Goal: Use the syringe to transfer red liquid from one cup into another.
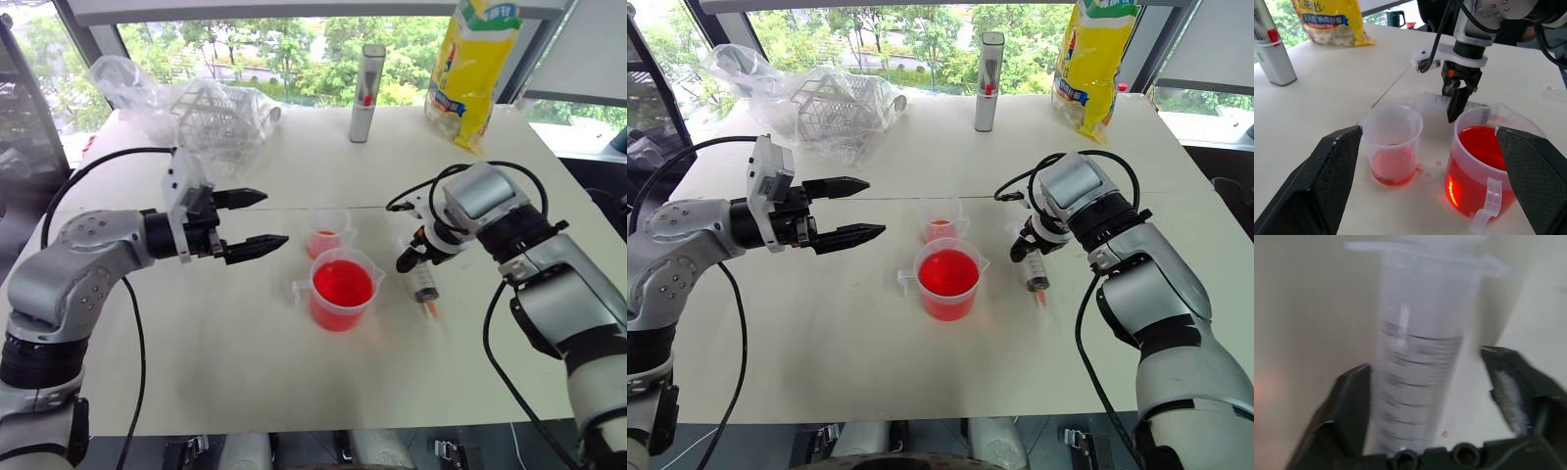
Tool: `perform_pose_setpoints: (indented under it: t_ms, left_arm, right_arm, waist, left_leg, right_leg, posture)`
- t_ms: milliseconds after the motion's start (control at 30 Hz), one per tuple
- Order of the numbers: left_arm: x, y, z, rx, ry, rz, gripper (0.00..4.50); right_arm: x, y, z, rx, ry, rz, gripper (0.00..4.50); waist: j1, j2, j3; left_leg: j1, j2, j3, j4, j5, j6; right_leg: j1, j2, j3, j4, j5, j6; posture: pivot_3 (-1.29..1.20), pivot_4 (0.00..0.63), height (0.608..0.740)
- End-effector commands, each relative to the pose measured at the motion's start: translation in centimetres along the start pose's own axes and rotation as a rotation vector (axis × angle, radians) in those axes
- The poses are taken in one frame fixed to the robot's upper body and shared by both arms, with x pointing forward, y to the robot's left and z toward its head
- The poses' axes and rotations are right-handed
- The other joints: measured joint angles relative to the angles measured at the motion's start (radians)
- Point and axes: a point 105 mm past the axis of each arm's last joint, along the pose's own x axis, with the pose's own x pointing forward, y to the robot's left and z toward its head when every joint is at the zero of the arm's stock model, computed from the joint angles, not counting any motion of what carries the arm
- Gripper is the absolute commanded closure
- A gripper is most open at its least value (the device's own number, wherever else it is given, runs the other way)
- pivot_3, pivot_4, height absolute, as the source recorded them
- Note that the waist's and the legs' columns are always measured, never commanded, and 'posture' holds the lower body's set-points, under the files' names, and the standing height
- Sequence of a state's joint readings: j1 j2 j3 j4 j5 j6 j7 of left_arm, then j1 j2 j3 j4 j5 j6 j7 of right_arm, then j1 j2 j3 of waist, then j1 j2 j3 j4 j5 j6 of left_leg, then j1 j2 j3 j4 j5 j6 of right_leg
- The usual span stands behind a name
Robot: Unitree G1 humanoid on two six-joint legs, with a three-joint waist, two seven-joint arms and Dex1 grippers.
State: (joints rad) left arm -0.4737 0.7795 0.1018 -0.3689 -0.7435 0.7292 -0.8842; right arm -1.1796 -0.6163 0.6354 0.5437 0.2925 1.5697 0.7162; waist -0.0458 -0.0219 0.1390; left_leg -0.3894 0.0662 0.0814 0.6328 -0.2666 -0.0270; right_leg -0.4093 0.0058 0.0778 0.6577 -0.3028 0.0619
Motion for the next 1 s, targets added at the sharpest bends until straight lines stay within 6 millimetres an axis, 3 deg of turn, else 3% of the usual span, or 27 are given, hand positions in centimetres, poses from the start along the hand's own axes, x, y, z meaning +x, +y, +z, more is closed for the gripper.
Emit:
perform_pose_setpoints:
  t_ms: [33,67,267,433,467,533,600,733,867,1000]
  left_arm:
    - [0.0,-0.2,1.3,0.061,-0.029,-0.001,0.00]
    - [0.1,-0.2,1.3,0.062,-0.029,-0.002,0.00]
    - [0.1,-0.1,1.4,0.065,-0.030,-0.003,0.00]
    - [0.5,0.6,2.2,0.079,-0.057,-0.020,0.00]
    - [0.6,0.6,2.5,0.081,-0.064,-0.029,0.00]
    - [0.8,0.8,2.8,0.086,-0.077,-0.045,0.00]
    - [1.0,1.0,3.1,0.089,-0.088,-0.063,0.00]
    - [1.6,1.2,4.3,0.096,-0.125,-0.109,0.00]
    - [2.1,1.3,5.5,0.103,-0.159,-0.160,0.00]
    - [2.6,1.4,7.0,0.119,-0.178,-0.222,0.00]
  right_arm:
    - [0.4,0.5,0.0,0.001,0.002,0.023,2.91]
    - [0.4,0.6,-0.1,0.002,0.005,0.024,3.08]
    - [-0.5,0.7,0.3,0.018,-0.039,0.046,3.09]
    - [-6.8,-0.2,4.9,-0.044,-0.568,0.076,3.09]
    - [-8.5,-0.3,5.9,-0.102,-0.738,0.065,3.09]
    - [-11.8,-0.8,6.4,-0.166,-0.976,0.002,3.09]
    - [-14.0,-0.7,6.4,-0.191,-1.108,0.011,3.09]
    - [-19.2,1.4,5.7,-0.307,-1.426,0.125,3.09]
    - [-20.4,5.0,3.7,-0.444,-1.525,0.284,3.09]
    - [-20.2,9.7,0.0,-0.531,-1.523,0.622,3.09]
  waist:
    - [0.000,0.000,0.000]
    - [-0.001,-0.001,0.000]
    - [-0.001,-0.001,0.000]
    - [0.002,0.001,0.000]
    - [0.002,0.001,0.000]
    - [0.004,0.001,0.000]
    - [0.004,0.001,0.000]
    - [0.002,0.001,0.000]
    - [0.001,0.001,0.000]
    - [0.003,0.001,0.000]
  left_leg:
    - [0.000,0.000,0.000,0.000,0.000,0.000]
    - [0.000,0.000,0.000,0.000,0.000,0.000]
    - [0.000,0.000,-0.001,0.000,0.000,0.000]
    - [-0.001,0.000,-0.001,-0.001,0.000,0.000]
    - [-0.001,0.000,0.000,-0.001,0.000,0.000]
    - [-0.001,0.000,-0.002,-0.001,0.000,0.000]
    - [-0.001,-0.001,-0.002,-0.001,0.000,0.000]
    - [-0.001,-0.001,-0.001,-0.001,0.000,-0.001]
    - [0.000,0.000,-0.002,-0.001,0.000,-0.001]
    - [0.001,0.000,-0.002,-0.001,0.001,-0.001]
  right_leg:
    - [0.000,0.000,0.000,0.000,0.000,0.000]
    - [0.000,0.000,0.000,0.000,0.000,0.000]
    - [0.000,0.000,0.000,0.000,0.000,0.000]
    - [-0.001,0.001,-0.001,0.000,0.000,0.000]
    - [-0.001,0.001,-0.001,0.000,0.000,0.000]
    - [0.000,0.001,-0.002,-0.001,0.000,0.000]
    - [0.000,0.000,-0.002,-0.001,0.000,0.001]
    - [0.001,0.000,-0.002,-0.001,0.000,0.001]
    - [0.002,0.001,-0.002,-0.001,0.000,0.001]
    - [0.002,0.002,-0.002,0.001,0.000,0.001]
  posture:
    - [0.00,0.150,0.740]
    - [0.00,0.150,0.740]
    - [0.00,0.150,0.740]
    - [0.00,0.150,0.740]
    - [0.00,0.150,0.740]
    - [0.00,0.150,0.740]
    - [0.00,0.150,0.740]
    - [0.00,0.150,0.740]
    - [0.00,0.150,0.740]
    - [0.00,0.150,0.740]
